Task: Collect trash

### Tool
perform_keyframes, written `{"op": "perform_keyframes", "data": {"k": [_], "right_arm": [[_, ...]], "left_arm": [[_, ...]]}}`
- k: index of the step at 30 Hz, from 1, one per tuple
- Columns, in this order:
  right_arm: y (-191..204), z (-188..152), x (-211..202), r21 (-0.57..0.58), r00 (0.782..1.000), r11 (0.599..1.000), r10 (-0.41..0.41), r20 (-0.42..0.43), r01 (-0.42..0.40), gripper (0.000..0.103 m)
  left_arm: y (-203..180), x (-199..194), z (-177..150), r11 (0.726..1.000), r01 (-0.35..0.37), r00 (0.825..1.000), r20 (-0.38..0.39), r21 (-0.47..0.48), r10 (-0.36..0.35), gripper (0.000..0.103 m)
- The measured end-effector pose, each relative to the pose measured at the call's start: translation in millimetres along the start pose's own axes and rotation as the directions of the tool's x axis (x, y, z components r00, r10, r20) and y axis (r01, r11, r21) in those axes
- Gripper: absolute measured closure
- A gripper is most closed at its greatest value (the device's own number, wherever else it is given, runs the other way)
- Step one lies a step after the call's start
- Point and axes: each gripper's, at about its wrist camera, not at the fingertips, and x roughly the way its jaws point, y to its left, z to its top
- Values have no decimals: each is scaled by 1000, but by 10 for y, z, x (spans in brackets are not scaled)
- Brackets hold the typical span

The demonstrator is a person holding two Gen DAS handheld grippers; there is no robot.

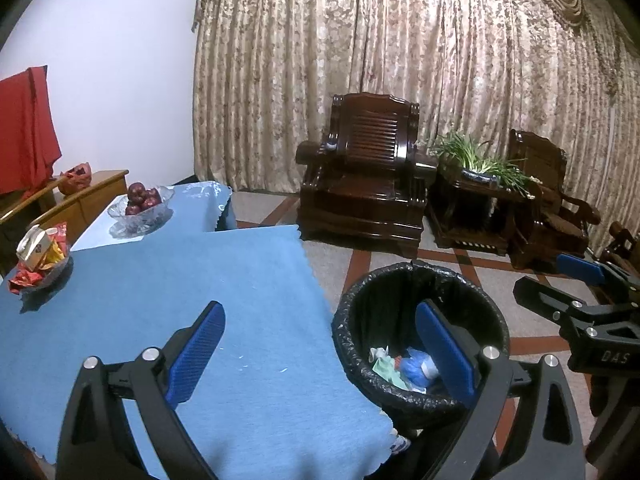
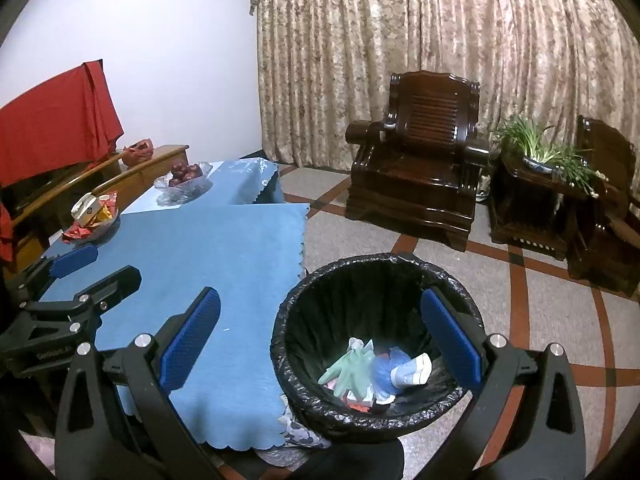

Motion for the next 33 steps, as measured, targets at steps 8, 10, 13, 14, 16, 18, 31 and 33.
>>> {"op": "perform_keyframes", "data": {"k": [8, 10, 13, 14, 16, 18, 31, 33], "right_arm": [[42, 4, -34, -3, 1000, 1000, 4, 10, -4, 5], [53, 6, -43, -4, 1000, 1000, 6, 13, -6, 5], [63, 5, -44, -5, 1000, 1000, 7, 13, -7, 5], [64, 3, -46, -4, 1000, 1000, 8, 12, -7, 5], [66, 2, -43, -5, 1000, 1000, 6, 13, -6, 5], [67, 2, -43, -4, 1000, 1000, 6, 14, -6, 5], [86, 5, -37, -6, 1000, 1000, 8, 11, -8, 5], [86, 5, -38, -5, 1000, 1000, 8, 11, -8, 5]], "left_arm": [[13, -86, -17, 1000, -5, 1000, 16, -2, 5, 9], [12, -90, -17, 1000, -6, 1000, 18, -1, 6, 9], [19, -107, -14, 1000, -7, 1000, 22, -1, 7, 9], [13, -116, -10, 1000, -8, 1000, 22, 0, 8, 9], [14, -116, -10, 1000, -7, 1000, 21, -1, 7, 9], [12, -118, -13, 1000, -8, 1000, 23, 0, 8, 9], [32, -129, -9, 1000, -8, 1000, 20, -1, 8, 9], [29, -128, -10, 1000, -9, 1000, 21, -2, 9, 9]]}}
